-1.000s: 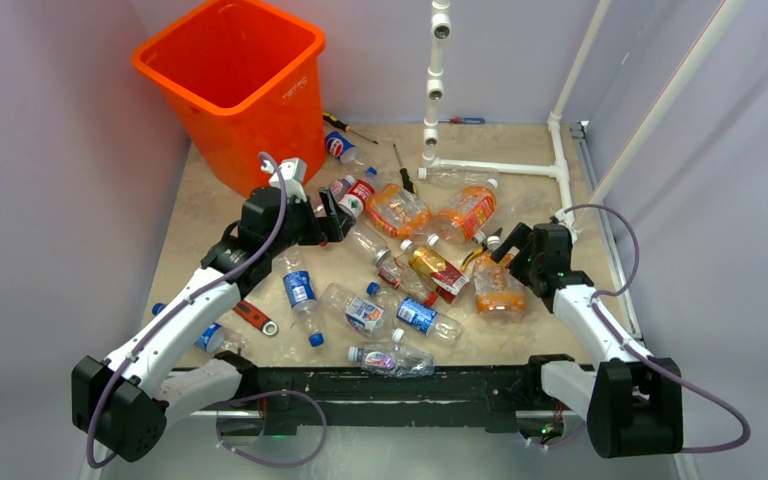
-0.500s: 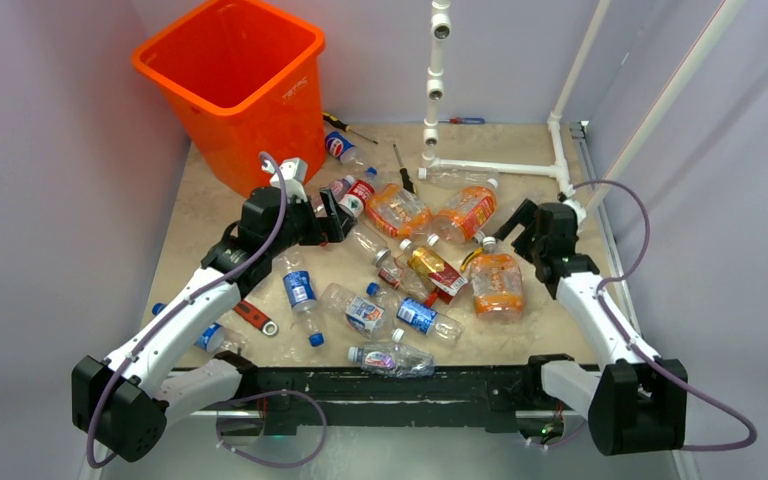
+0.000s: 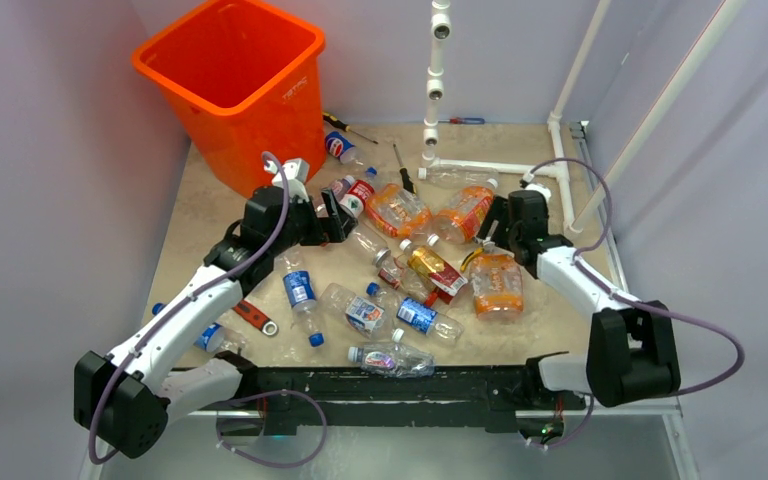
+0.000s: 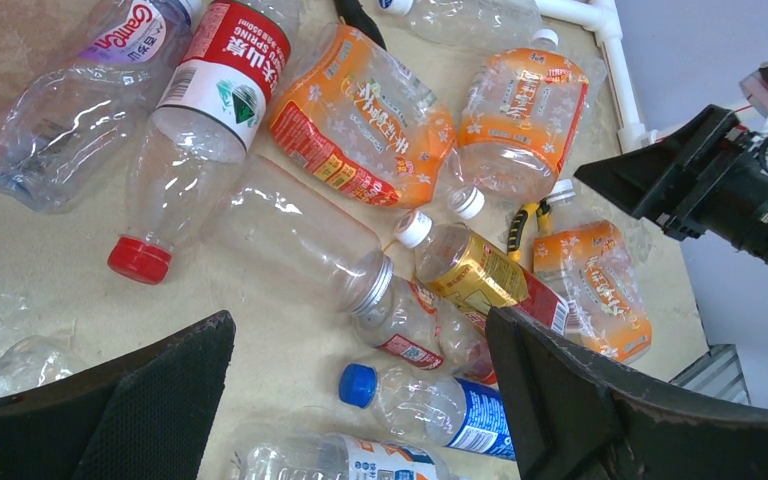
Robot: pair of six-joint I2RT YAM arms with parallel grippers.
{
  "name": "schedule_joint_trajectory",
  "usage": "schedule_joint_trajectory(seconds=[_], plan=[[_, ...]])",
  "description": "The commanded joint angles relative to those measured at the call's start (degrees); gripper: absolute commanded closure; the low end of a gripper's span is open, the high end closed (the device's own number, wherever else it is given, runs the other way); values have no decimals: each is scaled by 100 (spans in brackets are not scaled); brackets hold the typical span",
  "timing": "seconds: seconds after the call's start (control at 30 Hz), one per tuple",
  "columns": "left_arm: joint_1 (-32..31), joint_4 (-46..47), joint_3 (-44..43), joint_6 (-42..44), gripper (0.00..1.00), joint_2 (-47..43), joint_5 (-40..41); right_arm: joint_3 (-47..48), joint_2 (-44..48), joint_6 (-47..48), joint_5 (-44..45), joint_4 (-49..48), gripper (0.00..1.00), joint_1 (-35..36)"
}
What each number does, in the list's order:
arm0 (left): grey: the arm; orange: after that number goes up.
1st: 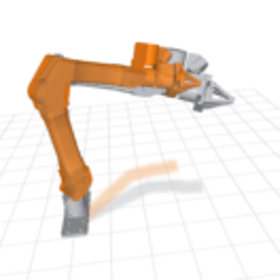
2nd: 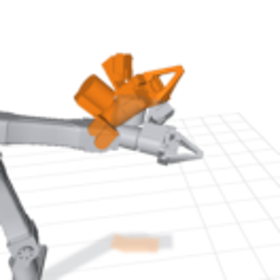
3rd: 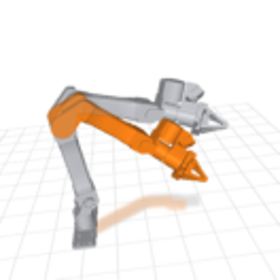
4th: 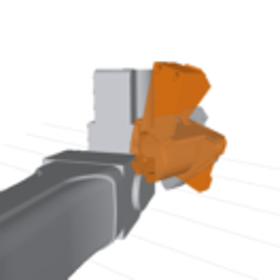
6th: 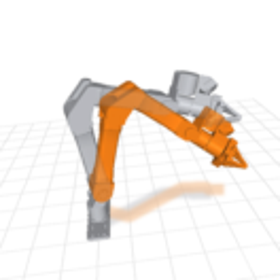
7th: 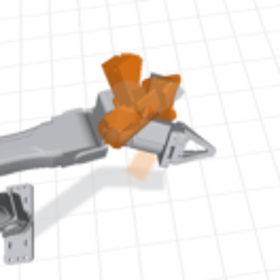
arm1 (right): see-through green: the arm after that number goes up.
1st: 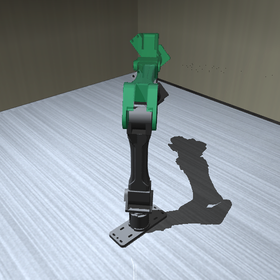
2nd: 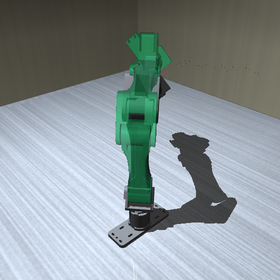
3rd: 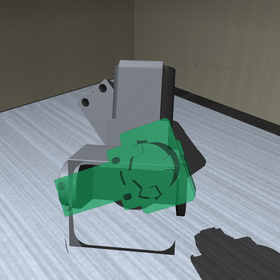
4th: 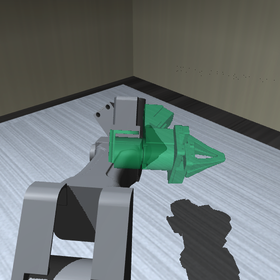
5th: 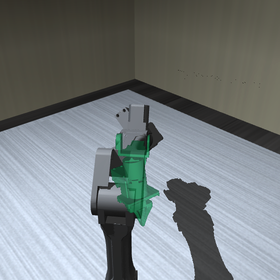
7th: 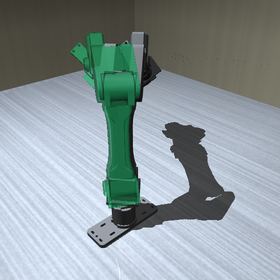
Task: Put the plastic bottles in the bin
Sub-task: Pick up the plastic bottle at the center of the board.
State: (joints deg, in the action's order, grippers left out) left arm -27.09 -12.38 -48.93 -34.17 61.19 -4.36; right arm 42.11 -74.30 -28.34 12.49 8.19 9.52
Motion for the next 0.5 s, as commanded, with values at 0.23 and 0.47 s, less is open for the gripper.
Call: schedule_joint_trajectory(seconds=[0.23,0.47], plan=[[-15,227,15,-109,4,70,-126,89,-567,186,276,-376,30,291],[-15,236,23,-122,4,87,-166,136,-894,188,116,-546,44,283]])
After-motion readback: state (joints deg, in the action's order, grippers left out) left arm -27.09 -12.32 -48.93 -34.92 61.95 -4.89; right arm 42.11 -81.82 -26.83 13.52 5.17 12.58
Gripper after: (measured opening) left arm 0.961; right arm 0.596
